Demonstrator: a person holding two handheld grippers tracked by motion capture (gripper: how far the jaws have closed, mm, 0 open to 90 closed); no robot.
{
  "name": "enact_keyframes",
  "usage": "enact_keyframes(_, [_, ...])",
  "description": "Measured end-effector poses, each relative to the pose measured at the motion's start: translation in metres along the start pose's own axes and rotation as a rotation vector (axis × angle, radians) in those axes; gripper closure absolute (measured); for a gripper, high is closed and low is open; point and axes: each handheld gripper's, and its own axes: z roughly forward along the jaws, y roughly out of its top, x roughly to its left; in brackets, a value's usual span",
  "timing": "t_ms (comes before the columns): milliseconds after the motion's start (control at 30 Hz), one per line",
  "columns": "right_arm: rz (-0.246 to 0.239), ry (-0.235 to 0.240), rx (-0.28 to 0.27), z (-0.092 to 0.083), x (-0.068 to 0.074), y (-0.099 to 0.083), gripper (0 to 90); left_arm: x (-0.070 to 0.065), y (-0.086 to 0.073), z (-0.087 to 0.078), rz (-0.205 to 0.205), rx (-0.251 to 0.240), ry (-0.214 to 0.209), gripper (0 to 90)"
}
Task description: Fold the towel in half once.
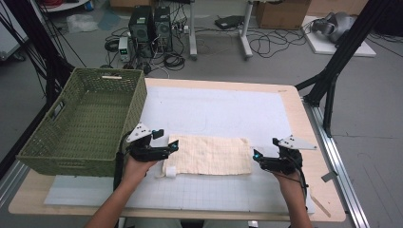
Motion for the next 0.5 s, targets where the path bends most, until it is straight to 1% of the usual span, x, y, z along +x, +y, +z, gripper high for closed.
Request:
enact_keyframes(33, [-0.006, 0.0, 0.002, 0.0005, 0.0008, 0.0006, 11.1, 0.0002, -0.0005, -0.0007, 0.005, 0.001, -0.002, 20.8])
enact_keyframes(100, [-0.012, 0.0, 0.005, 0.0023, 0.002, 0.0014, 11.1, 0.0013, -0.0017, -0.0007, 0.002, 0.006, -0.005, 20.8])
enact_keyframes(167, [-0.014, 0.002, 0.004, 0.0039, 0.0028, 0.0021, 11.1, 0.0023, -0.0026, -0.0005, 0.0, 0.015, 0.007, 20.8])
enact_keyframes(200, [-0.015, 0.005, 0.005, 0.0044, 0.0034, 0.0023, 11.1, 0.0027, -0.0027, -0.0005, 0.0, 0.017, 0.007, 20.9])
enact_keyframes(333, [-0.025, 0.011, 0.009, 0.006, 0.0045, 0.0018, 11.1, 0.0022, -0.0023, -0.0008, 0.008, 0.014, 0.001, 20.9])
enact_keyframes(500, [-0.017, 0.01, 0.016, 0.0065, 0.0027, 0.0006, 11.1, 0.0019, -0.0032, 0.0009, 0.012, 0.023, -0.003, 20.9])
